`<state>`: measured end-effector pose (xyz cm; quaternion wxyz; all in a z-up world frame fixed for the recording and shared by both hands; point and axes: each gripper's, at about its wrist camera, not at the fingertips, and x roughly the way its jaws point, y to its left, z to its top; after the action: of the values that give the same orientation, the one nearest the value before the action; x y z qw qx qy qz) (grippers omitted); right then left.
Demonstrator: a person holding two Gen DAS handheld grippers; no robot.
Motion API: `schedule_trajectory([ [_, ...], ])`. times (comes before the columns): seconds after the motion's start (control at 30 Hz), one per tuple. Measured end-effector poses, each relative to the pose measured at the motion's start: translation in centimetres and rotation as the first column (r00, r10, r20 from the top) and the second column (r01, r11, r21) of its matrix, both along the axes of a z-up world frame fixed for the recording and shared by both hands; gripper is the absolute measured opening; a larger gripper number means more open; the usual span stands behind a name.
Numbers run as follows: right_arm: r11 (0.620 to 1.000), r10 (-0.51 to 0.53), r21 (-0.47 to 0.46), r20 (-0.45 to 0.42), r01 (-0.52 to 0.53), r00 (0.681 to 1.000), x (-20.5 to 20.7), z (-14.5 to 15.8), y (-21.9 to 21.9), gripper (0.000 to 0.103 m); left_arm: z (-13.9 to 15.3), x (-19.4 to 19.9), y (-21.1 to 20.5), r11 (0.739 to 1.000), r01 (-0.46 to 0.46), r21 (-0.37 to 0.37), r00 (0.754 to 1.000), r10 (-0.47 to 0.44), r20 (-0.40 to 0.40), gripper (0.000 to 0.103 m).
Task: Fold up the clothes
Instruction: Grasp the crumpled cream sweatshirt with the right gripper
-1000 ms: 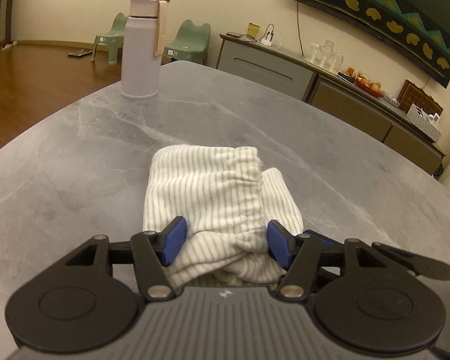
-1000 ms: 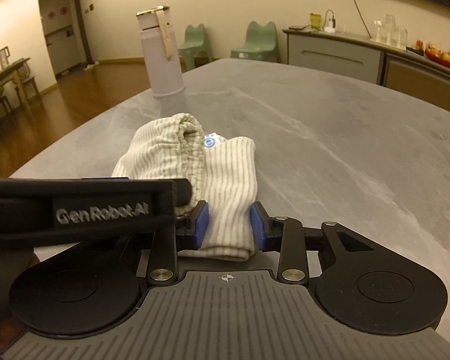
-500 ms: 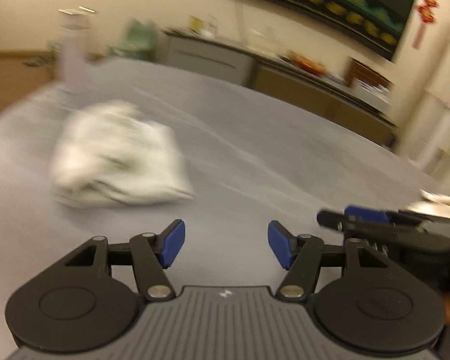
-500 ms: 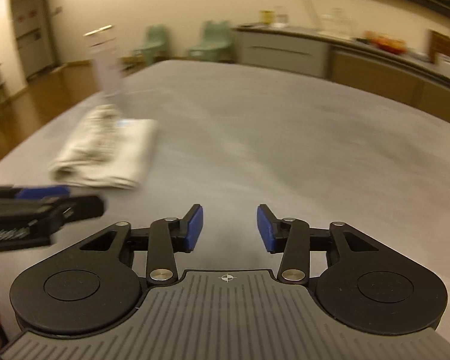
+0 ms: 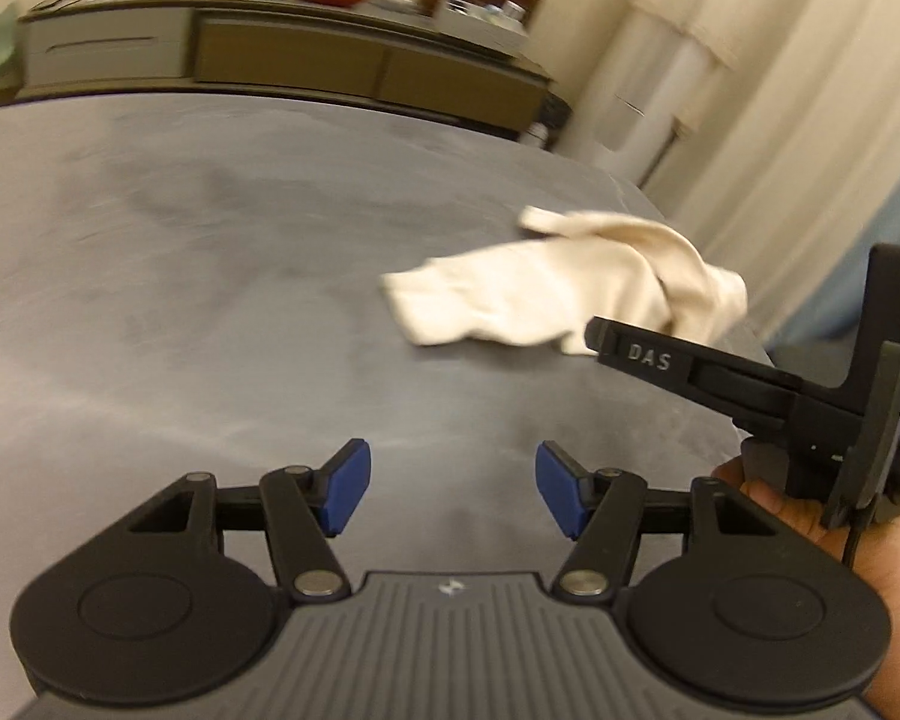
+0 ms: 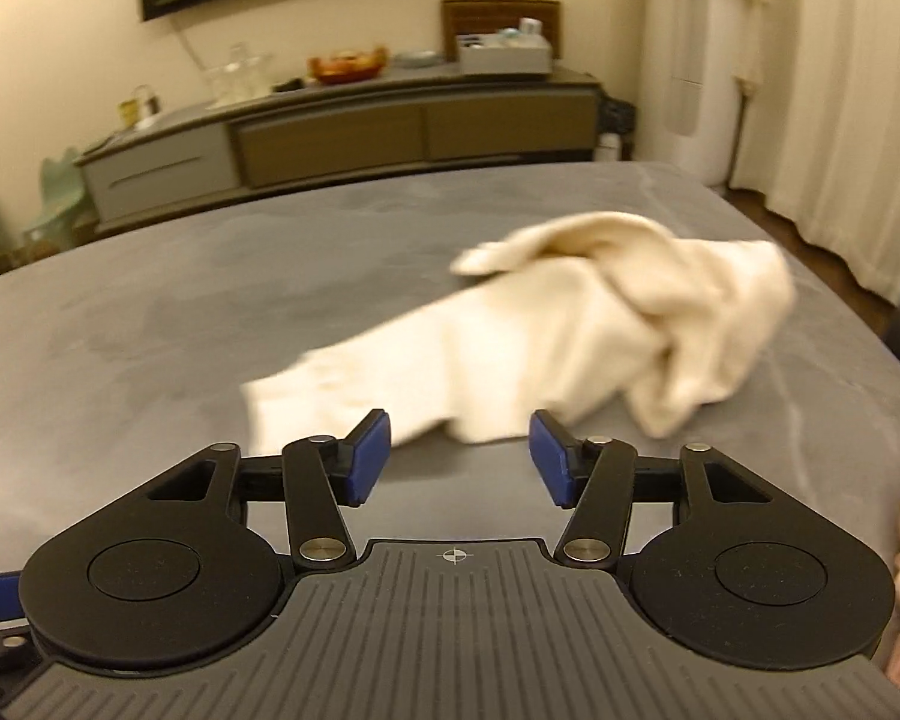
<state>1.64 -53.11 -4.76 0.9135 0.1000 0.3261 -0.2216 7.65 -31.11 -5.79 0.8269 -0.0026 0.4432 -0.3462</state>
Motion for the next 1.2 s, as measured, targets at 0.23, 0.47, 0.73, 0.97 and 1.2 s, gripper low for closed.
schedule_trajectory([
  [0.23,0.996,-0.053,-0.067,0.016,0.054,0.998,0.9,-0.1,-3.3,0.074,-1.8,-0.3,-4.5,0.999,0.027,0.028,1.000,-0.027,-0.006,0.062],
  [0.47,0.996,-0.024,-0.082,-0.021,0.022,0.999,4.4,-2.1,-5.5,0.060,-2.7,0.9,-5.4,0.999,0.031,0.040,1.000,-0.031,-0.007,0.062],
  [0.73,0.997,0.022,-0.068,-0.073,-0.027,0.997,5.5,-3.8,-4.9,0.021,-3.1,1.6,-5.0,0.999,0.009,0.036,1.000,-0.008,-0.030,0.062],
  [0.97,0.995,0.070,-0.059,-0.071,-0.075,0.995,5.2,-3.6,-3.6,0.008,-2.5,0.7,-4.4,0.999,0.004,0.037,1.000,-0.004,-0.015,0.060],
  [1.2,0.962,0.272,-0.038,-0.008,-0.272,0.962,5.7,-2.0,2.6,0.007,-2.5,0.7,2.6,0.995,-0.098,0.010,0.995,0.098,-0.027,0.060],
])
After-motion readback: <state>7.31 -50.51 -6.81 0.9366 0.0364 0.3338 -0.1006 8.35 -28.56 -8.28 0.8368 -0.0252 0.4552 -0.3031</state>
